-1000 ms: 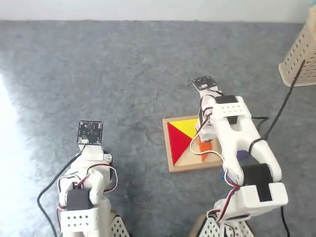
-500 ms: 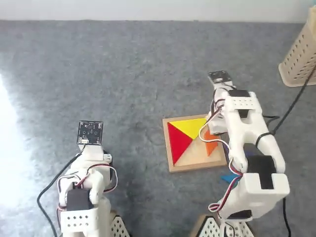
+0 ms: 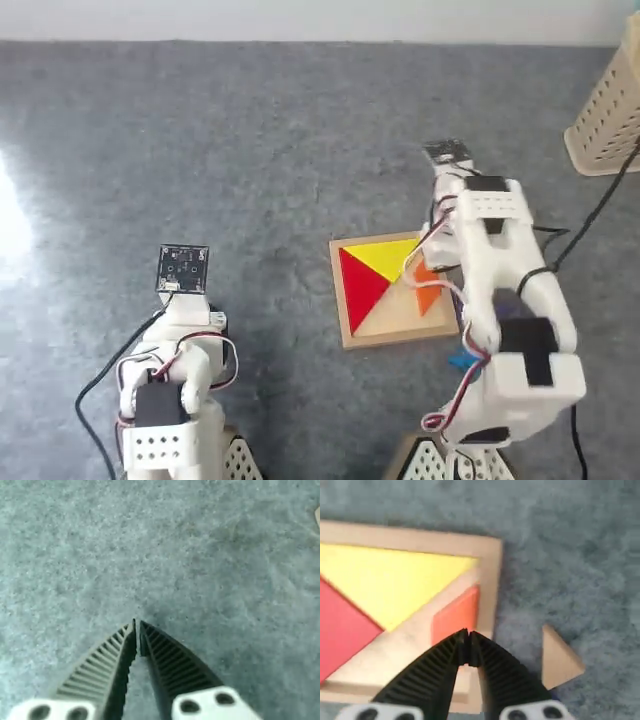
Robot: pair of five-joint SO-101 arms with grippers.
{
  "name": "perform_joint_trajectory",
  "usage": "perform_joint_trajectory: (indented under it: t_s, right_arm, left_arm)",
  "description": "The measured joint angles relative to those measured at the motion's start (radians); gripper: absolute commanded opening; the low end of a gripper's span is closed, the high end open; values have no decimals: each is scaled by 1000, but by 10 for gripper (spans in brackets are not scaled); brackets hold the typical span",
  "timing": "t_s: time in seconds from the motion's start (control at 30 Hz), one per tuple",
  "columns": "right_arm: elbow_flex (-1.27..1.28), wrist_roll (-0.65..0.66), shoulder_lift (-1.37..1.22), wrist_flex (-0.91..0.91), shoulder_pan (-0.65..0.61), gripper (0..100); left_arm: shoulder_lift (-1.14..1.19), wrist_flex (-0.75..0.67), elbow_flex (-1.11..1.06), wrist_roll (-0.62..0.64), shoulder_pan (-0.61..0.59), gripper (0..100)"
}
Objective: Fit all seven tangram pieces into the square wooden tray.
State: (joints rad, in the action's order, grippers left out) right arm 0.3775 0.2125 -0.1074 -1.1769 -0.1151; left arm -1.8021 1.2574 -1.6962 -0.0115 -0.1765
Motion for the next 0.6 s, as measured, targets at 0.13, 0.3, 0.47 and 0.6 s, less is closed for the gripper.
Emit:
perform_joint_trajectory:
  t_s: [0.13,0.3,0.47,0.6]
  right_arm:
    - [92,0,38,60,-31,6]
    - [103,0,40,78,-26,6]
    - [110,0,20,89,-6,6]
    - [54,0,-41,89,-6,6]
  left_arm:
    - [0,0,0,0,-2,12]
    - [0,0,0,0,-2,12]
    - [0,0,0,0,-2,12]
    - [0,0,0,0,-2,12]
